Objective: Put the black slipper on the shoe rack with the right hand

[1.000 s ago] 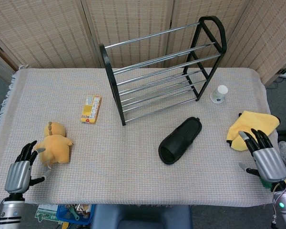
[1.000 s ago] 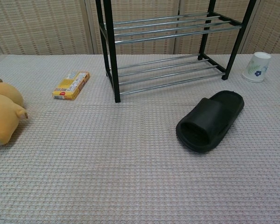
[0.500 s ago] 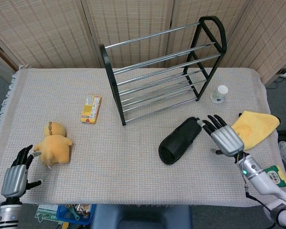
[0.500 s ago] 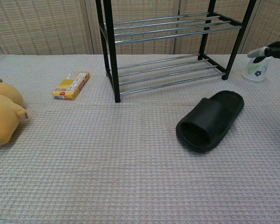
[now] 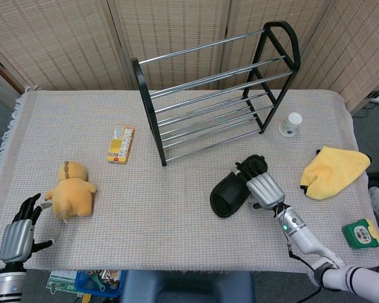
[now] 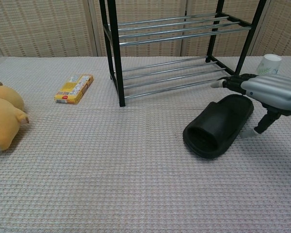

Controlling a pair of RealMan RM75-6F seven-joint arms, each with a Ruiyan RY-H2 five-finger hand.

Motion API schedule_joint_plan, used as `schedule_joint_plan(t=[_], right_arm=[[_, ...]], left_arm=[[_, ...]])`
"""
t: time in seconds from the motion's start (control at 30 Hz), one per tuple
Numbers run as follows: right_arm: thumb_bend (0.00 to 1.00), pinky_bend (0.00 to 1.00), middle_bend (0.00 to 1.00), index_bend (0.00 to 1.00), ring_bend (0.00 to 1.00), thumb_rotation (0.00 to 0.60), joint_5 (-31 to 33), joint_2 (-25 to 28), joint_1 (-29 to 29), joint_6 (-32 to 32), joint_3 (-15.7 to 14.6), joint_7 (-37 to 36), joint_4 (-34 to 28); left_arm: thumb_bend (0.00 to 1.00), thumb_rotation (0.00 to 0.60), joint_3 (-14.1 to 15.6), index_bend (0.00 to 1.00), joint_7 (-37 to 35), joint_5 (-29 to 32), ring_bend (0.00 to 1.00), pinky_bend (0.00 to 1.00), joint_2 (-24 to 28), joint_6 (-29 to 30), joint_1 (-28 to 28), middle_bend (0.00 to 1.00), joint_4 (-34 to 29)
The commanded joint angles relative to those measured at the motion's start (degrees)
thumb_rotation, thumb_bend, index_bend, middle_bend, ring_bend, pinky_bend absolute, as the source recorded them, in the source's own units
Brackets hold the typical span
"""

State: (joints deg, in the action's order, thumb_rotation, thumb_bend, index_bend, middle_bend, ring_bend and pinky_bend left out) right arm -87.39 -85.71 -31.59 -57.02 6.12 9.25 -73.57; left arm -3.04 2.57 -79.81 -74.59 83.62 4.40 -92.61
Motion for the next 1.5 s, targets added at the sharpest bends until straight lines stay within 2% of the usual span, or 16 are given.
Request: schedule_joint_plan(t=[0.03, 0.37, 0.63, 0.77, 0.87, 1.0, 1.13, 1.3, 1.5], right_arm=[[0.00, 0.00, 0.00, 0.00, 0.00, 0.600, 1.1, -2.8, -0.7, -0.2, 0.2, 1.4, 2.2], [0.00, 0.00, 0.00, 0.00, 0.00, 0.600, 3.9, -9.7, -4.2, 0.4, 2.7, 5.7, 4.5], [0.00, 0.00, 0.00, 0.00, 0.00, 0.600, 8.6, -16.8, -8.7, 1.6, 7.0, 10.5, 7.7], [0.00, 0.00, 0.02, 0.00, 0.00, 0.600, 9.6, -18.1, -9.0, 0.5, 7.1, 12.5, 7.5], [0.00, 0.00, 0.02, 0.00, 0.00, 0.600, 10.1, -15.5, -7.5, -0.3, 6.1, 12.8, 4.3], [0.00, 0.00, 0.02, 0.00, 0.00, 0.600, 12.2, -8.2, -4.6, -0.8, 5.2, 12.9, -3.4], [0.00, 0.00, 0.03, 0.00, 0.00, 0.600, 13.0, -1.8, -2.4, -2.1, 4.3, 13.2, -7.8], [0.00, 0.06, 0.08, 0.00, 0.00, 0.600, 15.0, 3.7, -0.1, -2.2, 3.1, 12.8, -8.9], [0.00, 0.09, 0.12, 0.00, 0.00, 0.600, 21.0, 6.3, -0.6, 4.4, 2.3, 11.7, -7.8]], left_arm=[[0.23, 0.600, -0.1, 0.26, -0.5, 0.0, 0.04, 0.24, 0.0, -0.1, 0.0, 0.08, 0.3], [0.23, 0.600, -0.2, 0.26, -1.6, 0.5, 0.04, 0.24, -0.2, -0.4, -0.2, 0.08, 1.6], [0.23, 0.600, -0.4, 0.26, -2.6, 1.0, 0.04, 0.24, 0.0, -0.6, -0.5, 0.08, 2.6], [0.23, 0.600, -0.4, 0.26, -3.1, 0.9, 0.04, 0.24, 0.2, -0.3, -0.8, 0.08, 2.7], [0.23, 0.600, -0.3, 0.26, -3.5, 1.1, 0.04, 0.24, 0.3, -0.2, -1.1, 0.08, 3.1], [0.23, 0.600, -0.1, 0.26, -3.8, 1.0, 0.04, 0.24, 0.2, -0.4, -1.3, 0.08, 3.5], [0.23, 0.600, -0.2, 0.26, -3.7, 0.5, 0.04, 0.24, 0.1, -0.5, -1.0, 0.08, 3.3], [0.23, 0.600, -0.3, 0.26, -3.3, -0.2, 0.04, 0.24, 0.1, -0.7, -0.5, 0.08, 2.5], [0.23, 0.600, -0.1, 0.26, -2.2, -0.3, 0.04, 0.24, 0.1, -1.5, -0.1, 0.08, 1.8]])
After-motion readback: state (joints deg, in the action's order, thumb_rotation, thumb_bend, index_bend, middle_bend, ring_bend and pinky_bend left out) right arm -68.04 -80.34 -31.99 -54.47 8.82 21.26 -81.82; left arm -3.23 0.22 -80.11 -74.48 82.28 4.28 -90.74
